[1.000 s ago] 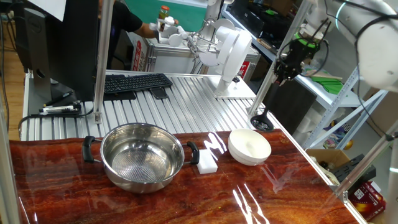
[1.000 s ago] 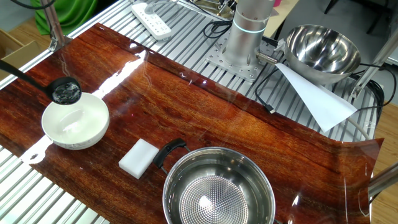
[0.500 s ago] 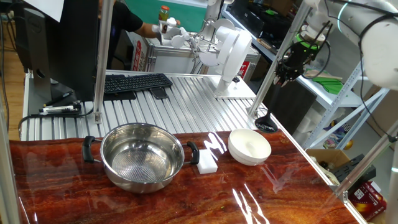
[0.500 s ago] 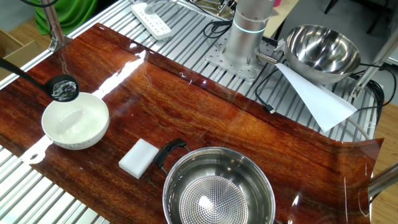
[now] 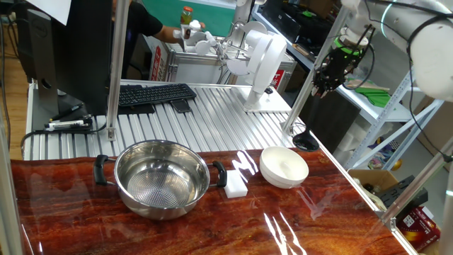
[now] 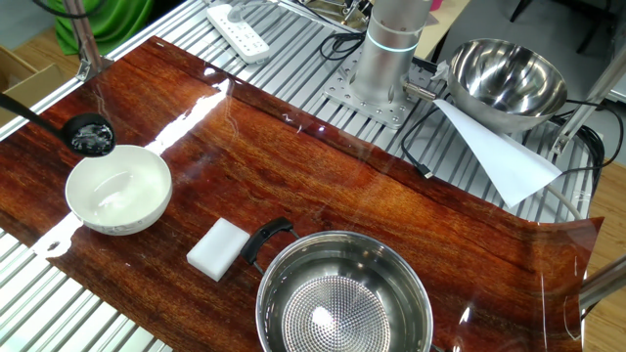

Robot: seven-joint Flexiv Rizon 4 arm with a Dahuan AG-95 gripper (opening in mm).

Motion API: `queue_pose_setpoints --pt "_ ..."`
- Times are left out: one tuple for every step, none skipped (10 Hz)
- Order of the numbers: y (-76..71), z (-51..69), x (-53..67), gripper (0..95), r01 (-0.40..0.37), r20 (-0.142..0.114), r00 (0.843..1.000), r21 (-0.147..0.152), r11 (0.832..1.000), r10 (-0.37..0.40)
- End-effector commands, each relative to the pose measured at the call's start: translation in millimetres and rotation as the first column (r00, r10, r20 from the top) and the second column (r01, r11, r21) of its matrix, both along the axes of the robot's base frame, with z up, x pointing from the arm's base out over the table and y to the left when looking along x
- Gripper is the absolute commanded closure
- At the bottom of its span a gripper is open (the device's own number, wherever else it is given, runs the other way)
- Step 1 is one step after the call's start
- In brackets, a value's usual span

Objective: Scoop water with a large spoon from one bowl to another

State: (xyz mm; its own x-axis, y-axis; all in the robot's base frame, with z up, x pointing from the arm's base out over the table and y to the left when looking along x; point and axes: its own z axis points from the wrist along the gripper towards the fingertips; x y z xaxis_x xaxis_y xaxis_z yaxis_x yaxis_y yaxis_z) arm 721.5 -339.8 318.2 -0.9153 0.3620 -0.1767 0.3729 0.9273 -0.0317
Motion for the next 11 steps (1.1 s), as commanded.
queue_pose_setpoints --pt "-1.1 0.7 2.2 95.0 0.007 -0.007 1.0 0.007 1.0 -0.007" --pt "-0.8 0.2 2.3 95.0 0.018 -0.006 1.0 0.007 1.0 -0.018" --pt "-0.4 -0.5 2.5 95.0 0.027 -0.007 1.0 0.008 1.0 -0.027" --pt "0.2 -1.6 2.8 95.0 0.032 -0.006 0.999 0.007 0.999 -0.032" --pt "0.4 -2.1 2.9 95.0 0.032 -0.008 0.999 0.009 0.999 -0.032" --pt "0.9 -2.3 3.1 95.0 0.033 -0.01 0.999 0.01 0.999 -0.033" --pt "1.6 -2.5 3.5 95.0 0.036 -0.01 0.999 0.011 0.999 -0.036" --pt "2.1 -2.5 3.7 95.0 0.037 -0.013 0.999 0.011 0.999 -0.037" --pt "2.6 -2.6 3.9 95.0 0.038 -0.017 0.999 0.014 0.999 -0.037" --pt "3.2 -2.7 4.2 95.0 0.039 -0.021 0.999 0.016 0.999 -0.039" --pt "3.7 -3.2 4.4 95.0 0.041 -0.022 0.999 0.017 0.999 -0.04"
